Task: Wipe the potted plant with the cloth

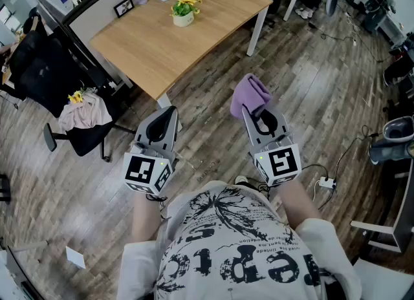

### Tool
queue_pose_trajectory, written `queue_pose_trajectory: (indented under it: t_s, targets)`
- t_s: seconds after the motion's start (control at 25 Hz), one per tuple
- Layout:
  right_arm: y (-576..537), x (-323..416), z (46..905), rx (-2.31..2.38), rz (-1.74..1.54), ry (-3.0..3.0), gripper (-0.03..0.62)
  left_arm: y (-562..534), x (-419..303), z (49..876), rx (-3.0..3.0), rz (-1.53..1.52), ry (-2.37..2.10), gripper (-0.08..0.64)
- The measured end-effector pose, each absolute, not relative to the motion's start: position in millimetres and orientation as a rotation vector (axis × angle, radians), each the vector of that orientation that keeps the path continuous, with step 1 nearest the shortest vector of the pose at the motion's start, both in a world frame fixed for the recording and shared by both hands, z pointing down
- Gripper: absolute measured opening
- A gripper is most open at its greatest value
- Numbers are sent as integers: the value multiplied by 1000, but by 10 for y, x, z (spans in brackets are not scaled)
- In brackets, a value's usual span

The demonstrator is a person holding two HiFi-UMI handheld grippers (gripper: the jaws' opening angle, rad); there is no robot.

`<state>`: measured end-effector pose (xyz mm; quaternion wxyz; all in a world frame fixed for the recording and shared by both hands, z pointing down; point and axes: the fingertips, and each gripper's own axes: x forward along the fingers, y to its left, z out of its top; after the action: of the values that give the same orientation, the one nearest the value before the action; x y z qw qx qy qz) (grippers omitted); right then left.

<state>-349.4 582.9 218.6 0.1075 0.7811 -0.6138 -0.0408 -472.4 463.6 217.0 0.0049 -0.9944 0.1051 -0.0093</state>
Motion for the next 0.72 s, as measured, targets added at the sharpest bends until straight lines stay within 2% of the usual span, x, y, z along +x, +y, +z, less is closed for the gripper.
queue_pose_trajectory:
  t_s: [0.72]
  targets:
    - [5582, -3252, 2363, 2335, 8, -1769, 67, 4346, -4564, 2264, -3164, -55, 328, 3]
